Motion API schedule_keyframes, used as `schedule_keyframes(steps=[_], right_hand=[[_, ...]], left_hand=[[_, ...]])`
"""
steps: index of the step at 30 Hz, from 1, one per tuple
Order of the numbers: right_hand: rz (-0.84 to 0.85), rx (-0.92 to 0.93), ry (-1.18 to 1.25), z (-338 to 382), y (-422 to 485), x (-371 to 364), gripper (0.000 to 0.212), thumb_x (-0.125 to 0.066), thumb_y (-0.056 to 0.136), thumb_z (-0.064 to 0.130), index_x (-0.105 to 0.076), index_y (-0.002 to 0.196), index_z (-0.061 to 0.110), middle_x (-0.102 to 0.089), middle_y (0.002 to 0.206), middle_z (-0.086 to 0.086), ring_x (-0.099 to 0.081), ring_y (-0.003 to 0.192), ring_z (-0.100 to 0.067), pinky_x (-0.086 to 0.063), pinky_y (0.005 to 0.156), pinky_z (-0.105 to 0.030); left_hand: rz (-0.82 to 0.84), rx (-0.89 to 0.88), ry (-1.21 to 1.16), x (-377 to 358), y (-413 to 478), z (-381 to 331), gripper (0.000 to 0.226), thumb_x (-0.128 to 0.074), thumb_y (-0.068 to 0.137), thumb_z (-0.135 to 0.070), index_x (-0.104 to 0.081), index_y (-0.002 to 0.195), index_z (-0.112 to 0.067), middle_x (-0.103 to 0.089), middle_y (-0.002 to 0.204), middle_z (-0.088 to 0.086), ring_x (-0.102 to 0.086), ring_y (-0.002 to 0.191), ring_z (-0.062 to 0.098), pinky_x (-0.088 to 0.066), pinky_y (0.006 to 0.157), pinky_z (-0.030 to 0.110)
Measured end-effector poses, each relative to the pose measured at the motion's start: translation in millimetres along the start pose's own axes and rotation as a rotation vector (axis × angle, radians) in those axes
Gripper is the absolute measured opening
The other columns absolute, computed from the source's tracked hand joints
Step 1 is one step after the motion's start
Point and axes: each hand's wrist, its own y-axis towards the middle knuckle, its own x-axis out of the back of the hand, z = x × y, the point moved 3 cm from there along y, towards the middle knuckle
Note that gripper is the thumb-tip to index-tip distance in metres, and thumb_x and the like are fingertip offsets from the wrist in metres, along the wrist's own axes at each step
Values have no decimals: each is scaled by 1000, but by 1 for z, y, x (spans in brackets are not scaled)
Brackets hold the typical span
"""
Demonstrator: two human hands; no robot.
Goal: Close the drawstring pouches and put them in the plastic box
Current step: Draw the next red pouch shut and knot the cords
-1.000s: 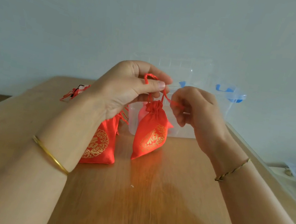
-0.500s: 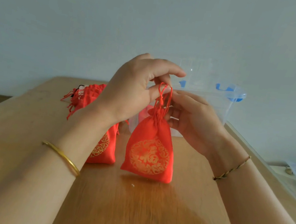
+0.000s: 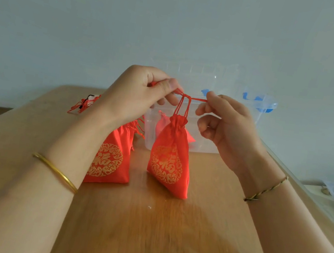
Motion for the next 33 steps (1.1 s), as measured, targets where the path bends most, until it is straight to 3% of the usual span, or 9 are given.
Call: schedule_keyframes(steps=[8,11,15,17,19,20,22,26,33], right_hand=[[119,-109,593,-5,-2,-10,38,-49,86,27,-57,50,16,-67,80,-1,-54,48,-7,-43,44,-17],[83,-148,766,-6,0,-2,30,-51,79,26,-51,52,15,-64,63,-1,-54,44,-7,-42,41,-16],[-72,-260,606,-8,4,19,36,-46,92,24,-43,56,18,-46,44,5,-37,33,-6,-31,35,-12],[-87,-299,502,-11,3,20,35,-45,94,25,-40,60,18,-45,42,5,-35,32,-6,-29,35,-12],[-78,-304,436,-12,1,17,34,-45,95,26,-41,62,17,-49,43,4,-39,33,-6,-31,36,-13],[-72,-293,428,-11,1,16,34,-45,95,26,-42,62,17,-50,44,4,-40,34,-6,-33,37,-14],[-53,-243,452,-8,1,14,34,-45,95,27,-44,63,16,-54,48,2,-44,37,-7,-36,38,-14],[18,-86,464,3,-1,6,31,-46,93,27,-51,65,15,-68,69,-1,-47,41,-5,-36,39,-15],[81,44,269,10,-7,-6,25,-50,90,26,-61,71,13,-69,84,-1,-45,44,-8,-33,40,-16]], left_hand=[[45,110,61,3,-4,4,55,-38,93,-45,-57,52,-12,-51,38,-9,-44,39,1,-35,44,9],[58,160,37,9,-6,8,62,-35,94,-45,-48,43,-14,-43,33,-5,-38,33,4,-32,39,12],[73,217,-208,17,-9,9,67,-34,96,-42,-42,34,-16,-50,41,1,-41,37,12,-30,39,16],[95,201,-389,11,-8,4,65,-31,97,-40,-41,36,-17,-69,66,6,-64,60,16,-42,49,17],[144,143,-594,3,-5,-4,64,-28,97,-40,-43,39,-18,-73,89,9,-69,90,21,-50,67,21],[173,132,-679,-1,-4,-6,63,-27,97,-40,-46,42,-17,-73,89,10,-68,94,24,-51,72,24],[228,156,-712,-6,-5,-7,55,-34,94,-41,-57,52,-15,-72,79,7,-69,85,23,-52,75,26],[322,209,-469,-12,-9,-5,23,-59,78,-30,-65,87,-11,-65,70,-3,-64,67,10,-50,64,18],[311,174,-194,-24,-12,-15,4,-68,80,-13,-68,80,-8,-59,55,-8,-50,48,3,-43,49,12]])
